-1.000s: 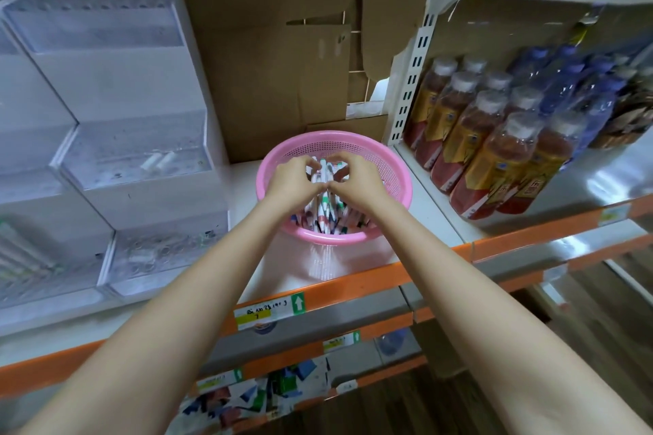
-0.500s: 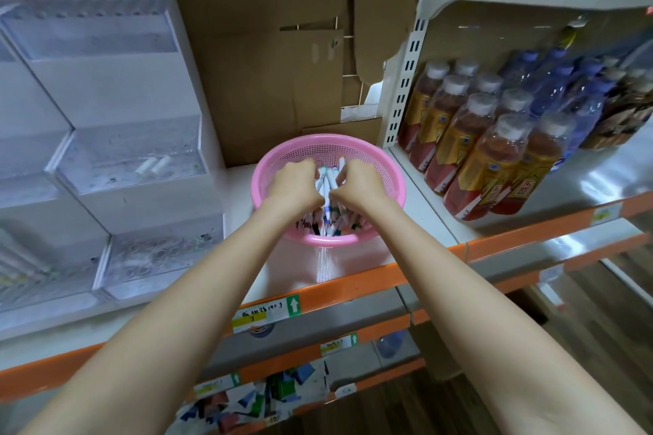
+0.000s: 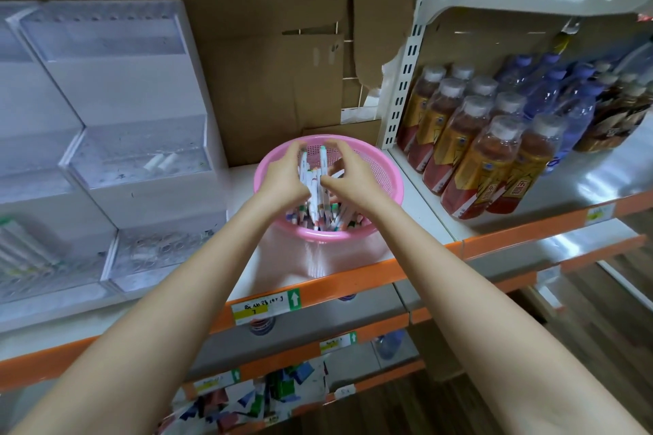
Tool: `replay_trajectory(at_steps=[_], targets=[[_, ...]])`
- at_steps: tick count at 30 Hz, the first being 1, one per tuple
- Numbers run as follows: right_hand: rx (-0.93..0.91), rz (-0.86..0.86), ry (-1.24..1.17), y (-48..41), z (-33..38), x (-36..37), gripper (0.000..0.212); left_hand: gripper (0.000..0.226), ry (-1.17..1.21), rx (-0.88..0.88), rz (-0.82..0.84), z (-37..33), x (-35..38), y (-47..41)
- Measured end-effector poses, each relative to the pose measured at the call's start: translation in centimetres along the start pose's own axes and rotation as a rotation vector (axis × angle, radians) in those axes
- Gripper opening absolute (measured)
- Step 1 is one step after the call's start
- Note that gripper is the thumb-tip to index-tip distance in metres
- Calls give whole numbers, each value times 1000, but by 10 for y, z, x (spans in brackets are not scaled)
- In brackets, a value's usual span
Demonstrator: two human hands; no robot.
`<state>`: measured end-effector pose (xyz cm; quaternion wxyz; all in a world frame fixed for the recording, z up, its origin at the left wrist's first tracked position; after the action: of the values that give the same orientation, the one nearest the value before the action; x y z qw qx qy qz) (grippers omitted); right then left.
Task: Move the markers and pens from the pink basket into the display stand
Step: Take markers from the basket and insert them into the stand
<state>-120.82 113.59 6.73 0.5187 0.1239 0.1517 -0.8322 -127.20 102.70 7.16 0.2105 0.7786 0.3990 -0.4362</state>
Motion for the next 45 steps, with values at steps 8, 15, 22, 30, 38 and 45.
replay_trajectory(at_steps=[8, 15, 22, 30, 38, 45], targets=[[-199, -65, -113, 16, 36, 4, 56, 64, 179, 196, -312, -9, -46, 27], [-295, -46, -211, 26, 65, 31, 57, 57, 223, 239, -425, 13, -83, 57], [-295, 23, -223, 33, 91, 91, 56, 46, 176, 210, -517, 53, -123, 94], [-363, 95, -219, 37, 143, 172, 53, 43, 131, 122, -586, 130, -173, 132], [-389, 142, -226, 48, 172, 244, 51, 45, 124, 57, -610, 195, -211, 161], [-371, 105, -224, 52, 180, 279, 54, 44, 173, 96, -614, 224, -227, 163]])
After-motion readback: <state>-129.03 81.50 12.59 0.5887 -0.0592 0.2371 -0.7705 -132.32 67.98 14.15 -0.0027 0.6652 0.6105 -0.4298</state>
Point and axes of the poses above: each hand's wrist, its own y-axis away from the middle knuckle, its own x-axis out of the palm, z = x × y, the point moved 7 cm from there along -y, towards the middle knuckle, and after that the axes turned 13 degrees about -y, right-handed, at the moved point
